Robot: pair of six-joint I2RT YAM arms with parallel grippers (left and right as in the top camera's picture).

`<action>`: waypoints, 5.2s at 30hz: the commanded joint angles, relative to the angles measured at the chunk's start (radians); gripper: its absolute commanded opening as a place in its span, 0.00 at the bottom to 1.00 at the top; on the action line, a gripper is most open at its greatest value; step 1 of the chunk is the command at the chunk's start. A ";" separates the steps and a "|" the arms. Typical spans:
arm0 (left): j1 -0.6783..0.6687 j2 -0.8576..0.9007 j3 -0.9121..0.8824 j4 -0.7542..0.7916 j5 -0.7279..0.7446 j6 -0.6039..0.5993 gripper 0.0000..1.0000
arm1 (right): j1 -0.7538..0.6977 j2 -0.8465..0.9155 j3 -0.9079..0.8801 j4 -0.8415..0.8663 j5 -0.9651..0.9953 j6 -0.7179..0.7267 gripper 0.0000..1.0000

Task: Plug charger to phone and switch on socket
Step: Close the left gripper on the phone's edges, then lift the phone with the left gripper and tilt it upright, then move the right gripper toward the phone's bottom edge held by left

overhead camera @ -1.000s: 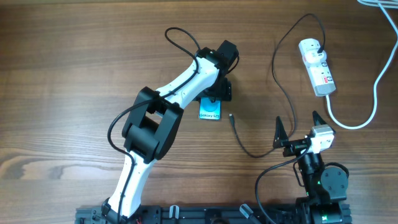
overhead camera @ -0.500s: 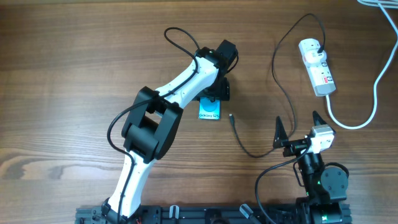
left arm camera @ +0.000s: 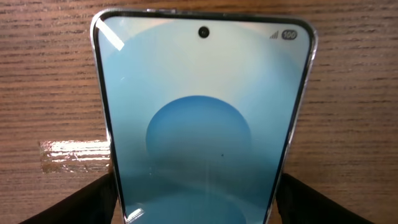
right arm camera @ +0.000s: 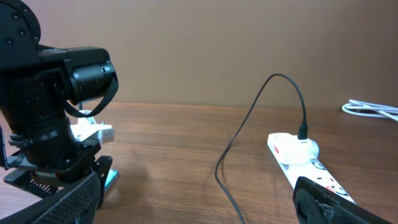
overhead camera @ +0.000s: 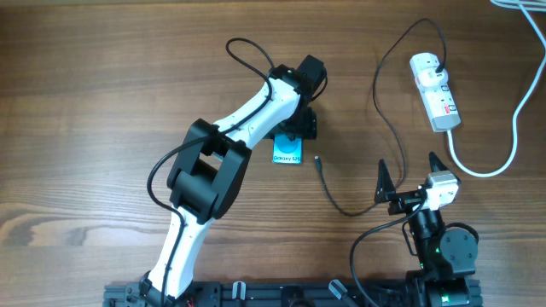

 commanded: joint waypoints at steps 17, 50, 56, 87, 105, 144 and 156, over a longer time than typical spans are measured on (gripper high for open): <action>0.001 0.040 -0.024 0.013 0.039 0.024 0.79 | 0.005 0.000 -0.001 0.002 0.010 0.006 1.00; 0.003 0.038 -0.024 0.004 0.064 0.020 0.67 | 0.005 0.000 -0.001 0.002 0.010 0.006 1.00; 0.006 0.037 -0.021 -0.002 0.100 0.020 0.64 | 0.005 0.000 -0.001 0.002 0.010 0.006 1.00; 0.050 -0.209 -0.021 -0.084 0.285 0.021 0.64 | 0.005 0.000 -0.001 0.002 0.010 0.006 1.00; 0.296 -0.248 -0.021 -0.062 1.124 0.020 0.62 | 0.005 0.000 -0.001 0.002 0.010 0.007 1.00; 0.563 -0.248 -0.021 -0.043 1.521 -0.094 0.62 | 0.005 0.099 0.395 0.195 -0.758 1.223 0.99; 0.521 -0.248 -0.021 -0.043 1.520 -0.116 0.62 | 0.005 0.690 1.152 -1.077 -0.264 0.475 0.99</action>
